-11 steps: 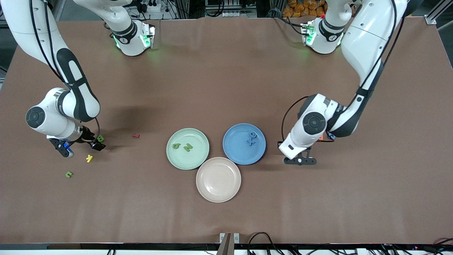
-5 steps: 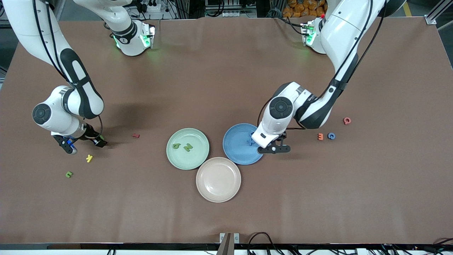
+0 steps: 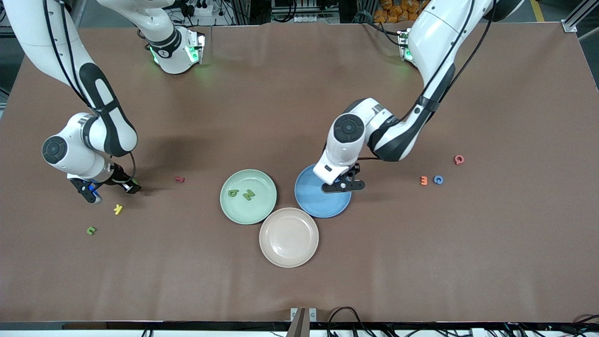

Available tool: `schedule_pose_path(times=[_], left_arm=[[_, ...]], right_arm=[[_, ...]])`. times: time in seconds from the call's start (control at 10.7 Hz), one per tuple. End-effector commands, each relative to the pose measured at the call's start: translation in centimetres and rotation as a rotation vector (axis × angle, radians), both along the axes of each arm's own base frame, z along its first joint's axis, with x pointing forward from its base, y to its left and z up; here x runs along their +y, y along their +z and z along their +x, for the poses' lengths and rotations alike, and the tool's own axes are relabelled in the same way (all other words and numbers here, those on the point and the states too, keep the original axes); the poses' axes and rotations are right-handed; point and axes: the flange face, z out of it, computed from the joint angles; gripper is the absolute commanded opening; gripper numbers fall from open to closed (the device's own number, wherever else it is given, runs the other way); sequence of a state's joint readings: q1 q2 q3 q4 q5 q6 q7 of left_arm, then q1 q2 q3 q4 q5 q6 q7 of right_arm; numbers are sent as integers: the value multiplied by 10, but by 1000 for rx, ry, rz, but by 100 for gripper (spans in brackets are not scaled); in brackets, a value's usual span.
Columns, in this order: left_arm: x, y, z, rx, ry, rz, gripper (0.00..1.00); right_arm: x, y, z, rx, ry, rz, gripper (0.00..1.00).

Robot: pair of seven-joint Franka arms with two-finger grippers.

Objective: Sort letters by color into matching plates
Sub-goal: 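Drop the blue m into the blue plate while the right gripper grasps green B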

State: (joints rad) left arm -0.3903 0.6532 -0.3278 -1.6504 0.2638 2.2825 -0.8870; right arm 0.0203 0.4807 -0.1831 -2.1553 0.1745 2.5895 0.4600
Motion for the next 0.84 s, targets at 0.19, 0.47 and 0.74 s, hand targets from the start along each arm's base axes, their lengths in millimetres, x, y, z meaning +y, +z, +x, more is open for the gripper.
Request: schedule_pose_path(times=[0.19,0.47,0.74], left_arm=[[-25,-2,-7,1,14,0,100],[-12,-4,-1,12,-16,21,100],[31,-11,18,47,-40,56,100]], right_arm=[[-1,-1,-8,8,-15,8,27],[5,6,-2,3,43,7,27],[19,26,20,21,277,7,27]])
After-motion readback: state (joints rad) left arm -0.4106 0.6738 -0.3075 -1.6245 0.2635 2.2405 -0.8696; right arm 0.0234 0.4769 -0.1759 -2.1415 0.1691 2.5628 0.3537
